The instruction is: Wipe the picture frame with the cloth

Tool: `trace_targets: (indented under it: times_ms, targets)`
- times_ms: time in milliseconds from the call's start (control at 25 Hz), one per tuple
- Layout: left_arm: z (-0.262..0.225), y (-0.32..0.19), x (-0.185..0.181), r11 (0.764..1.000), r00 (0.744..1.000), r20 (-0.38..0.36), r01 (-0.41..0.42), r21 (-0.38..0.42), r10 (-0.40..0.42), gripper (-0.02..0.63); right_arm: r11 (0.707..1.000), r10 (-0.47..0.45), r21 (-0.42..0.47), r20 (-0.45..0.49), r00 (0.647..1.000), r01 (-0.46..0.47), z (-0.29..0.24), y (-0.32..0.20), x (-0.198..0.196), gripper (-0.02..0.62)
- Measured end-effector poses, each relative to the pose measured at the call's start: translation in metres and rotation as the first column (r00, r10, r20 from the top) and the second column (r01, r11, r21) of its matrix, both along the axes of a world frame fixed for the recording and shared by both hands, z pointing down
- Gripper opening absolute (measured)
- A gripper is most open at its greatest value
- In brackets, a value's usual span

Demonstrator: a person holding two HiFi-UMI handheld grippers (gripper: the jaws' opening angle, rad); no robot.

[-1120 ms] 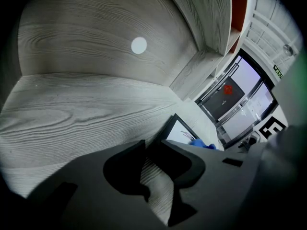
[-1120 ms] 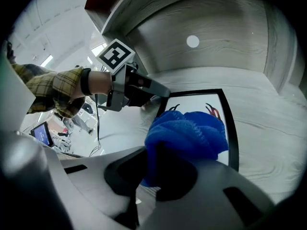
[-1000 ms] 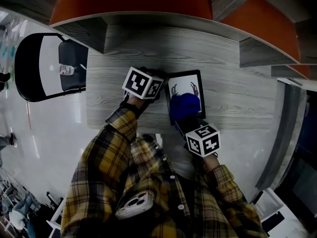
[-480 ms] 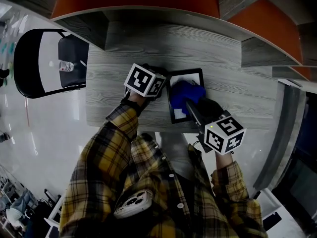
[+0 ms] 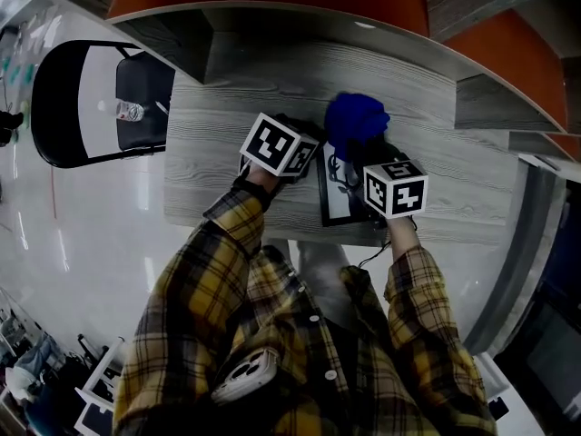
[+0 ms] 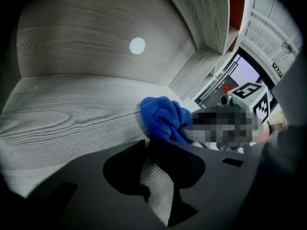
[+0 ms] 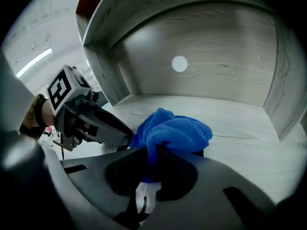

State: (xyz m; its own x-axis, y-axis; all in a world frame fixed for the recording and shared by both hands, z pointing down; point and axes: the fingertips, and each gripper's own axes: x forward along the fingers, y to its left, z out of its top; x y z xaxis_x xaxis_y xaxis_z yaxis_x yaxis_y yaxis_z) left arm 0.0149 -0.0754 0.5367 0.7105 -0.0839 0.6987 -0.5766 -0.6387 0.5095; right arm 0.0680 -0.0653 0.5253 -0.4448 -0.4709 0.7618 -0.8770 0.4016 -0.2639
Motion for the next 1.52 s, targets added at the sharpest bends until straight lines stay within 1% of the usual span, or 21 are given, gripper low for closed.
trace_targets:
  times_ms: [80,240,680,840,960,1120,1240,1320,1440,1520]
  targets:
    - [-0.001,-0.001,0.0,1.0,1.0,-0.003,0.0,0.0,0.0,0.098,1.0,0.014,-0.012,0.015,1.0,-0.014,0.001,0.005,0.0,0.049]
    - [0.002,0.0,-0.004,1.0,1.0,0.014,0.022,-0.011,-0.022,0.098,0.997,0.009,-0.072,0.033,0.999,-0.006,0.003,0.024,0.002,0.049]
    - [-0.001,0.001,-0.005,1.0,0.999,0.014,0.029,-0.007,-0.029,0.098,0.982,0.003,-0.187,0.06,0.998,0.008,0.0,0.101,0.009,0.049]
    - [0.0,0.0,-0.004,1.0,0.999,0.013,0.03,-0.009,-0.03,0.098,0.971,0.025,-0.241,0.091,0.996,-0.002,-0.001,0.13,0.013,0.049]
    - [0.001,0.0,-0.004,1.0,0.999,0.013,0.029,-0.009,-0.029,0.098,0.966,0.051,-0.259,0.111,0.992,-0.02,-0.006,0.149,0.017,0.049]
    - [0.0,0.0,-0.004,0.999,0.999,0.014,0.031,-0.009,-0.031,0.098,0.961,0.062,-0.274,0.117,0.991,-0.028,-0.008,0.168,0.022,0.049]
    - [0.0,0.0,-0.004,0.999,0.999,0.014,0.032,-0.005,-0.031,0.098,0.968,0.065,-0.249,0.125,0.99,-0.032,-0.012,0.169,0.024,0.049]
    - [0.0,0.0,-0.004,0.999,0.999,0.014,0.032,-0.005,-0.032,0.098,0.979,0.066,-0.201,0.136,0.989,-0.038,-0.025,0.158,0.025,0.049]
    - [0.0,0.0,-0.004,0.999,0.999,0.014,0.035,-0.002,-0.035,0.098,0.995,0.072,-0.079,0.178,0.981,-0.058,-0.063,0.119,0.028,0.049]
    - [-0.001,0.0,-0.005,0.999,0.999,0.015,0.037,-0.001,-0.037,0.098,0.998,0.065,0.013,0.199,0.978,-0.069,-0.088,0.085,0.029,0.049]
